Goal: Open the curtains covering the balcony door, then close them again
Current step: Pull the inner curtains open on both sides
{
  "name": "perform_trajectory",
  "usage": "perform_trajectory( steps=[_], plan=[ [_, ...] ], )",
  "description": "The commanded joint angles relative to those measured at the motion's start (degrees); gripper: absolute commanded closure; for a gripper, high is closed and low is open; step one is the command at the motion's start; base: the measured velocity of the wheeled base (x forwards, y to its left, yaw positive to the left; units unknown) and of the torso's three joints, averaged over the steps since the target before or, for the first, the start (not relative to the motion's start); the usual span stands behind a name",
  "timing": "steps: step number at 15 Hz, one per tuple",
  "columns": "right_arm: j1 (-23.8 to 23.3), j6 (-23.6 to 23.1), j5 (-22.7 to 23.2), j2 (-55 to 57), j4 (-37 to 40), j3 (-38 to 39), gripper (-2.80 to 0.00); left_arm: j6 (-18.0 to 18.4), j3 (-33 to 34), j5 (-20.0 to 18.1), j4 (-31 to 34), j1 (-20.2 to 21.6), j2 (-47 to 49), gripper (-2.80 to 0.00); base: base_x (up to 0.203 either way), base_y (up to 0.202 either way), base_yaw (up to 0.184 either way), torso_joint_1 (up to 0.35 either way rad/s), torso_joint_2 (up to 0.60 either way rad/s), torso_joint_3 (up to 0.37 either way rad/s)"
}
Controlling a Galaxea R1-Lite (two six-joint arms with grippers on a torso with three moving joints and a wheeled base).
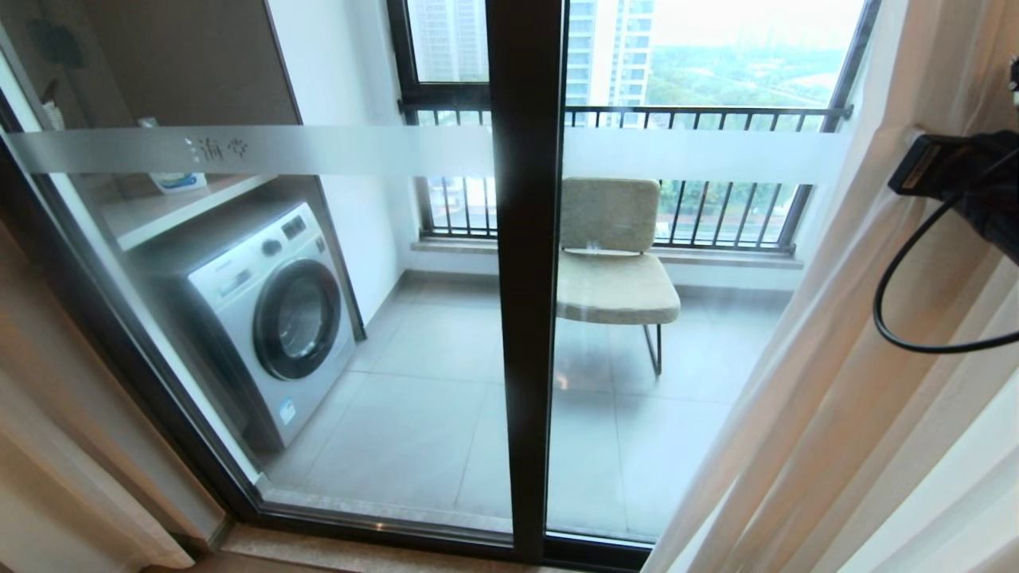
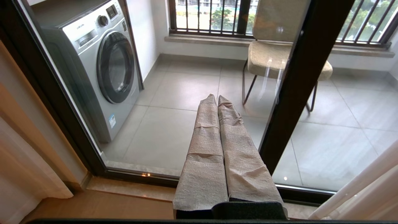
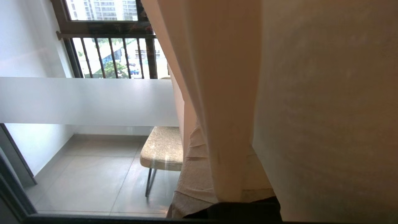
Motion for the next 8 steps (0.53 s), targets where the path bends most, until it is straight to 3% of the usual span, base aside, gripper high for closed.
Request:
perform_trajectory(
  steps=[1, 8],
  plan=[
    [-0.04, -0.03, -0.06, 0.10, -0.34, 0.25, 0.00, -0.05, -0.01, 0.05, 0.00, 0.00, -0.02, 0.00, 0.000, -0.188, 0.000, 0.002, 0.00, 0.004],
    [-0.05, -0.11, -0.06, 0.10, -0.38, 0.71, 0.00, -0.05, -0.01, 0.05, 0.00, 0.00, -0.02, 0.00, 0.000, -0.187, 0.001, 0.003, 0.00, 0.003]
  ],
)
